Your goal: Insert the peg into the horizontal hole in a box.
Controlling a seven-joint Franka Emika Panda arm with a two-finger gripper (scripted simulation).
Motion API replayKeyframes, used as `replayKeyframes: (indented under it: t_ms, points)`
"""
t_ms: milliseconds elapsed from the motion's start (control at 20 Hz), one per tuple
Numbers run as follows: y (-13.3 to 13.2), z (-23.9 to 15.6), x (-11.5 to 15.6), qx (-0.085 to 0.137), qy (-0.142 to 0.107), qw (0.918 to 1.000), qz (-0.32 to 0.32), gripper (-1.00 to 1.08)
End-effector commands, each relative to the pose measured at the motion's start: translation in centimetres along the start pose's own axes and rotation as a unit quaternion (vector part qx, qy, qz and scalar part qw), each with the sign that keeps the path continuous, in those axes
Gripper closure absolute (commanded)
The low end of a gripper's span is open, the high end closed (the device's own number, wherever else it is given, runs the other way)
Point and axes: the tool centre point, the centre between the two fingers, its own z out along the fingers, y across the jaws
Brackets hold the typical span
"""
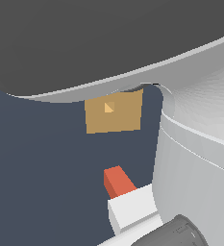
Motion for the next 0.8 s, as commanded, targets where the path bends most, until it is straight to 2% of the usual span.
replayKeyframes:
  t_ms: [0, 300, 750]
  points:
    - [0.3, -0.6, 1.6, -0.001, -0.001, 1.0000, 0.006, 1.08]
    - [0.9, -1.9, 6.2, -0.001, -0.001, 0.9997, 0.025, 1.08]
    - [2.6, -4.3, 14.6, -0.001, -0.001, 0.9982, 0.060, 1.08]
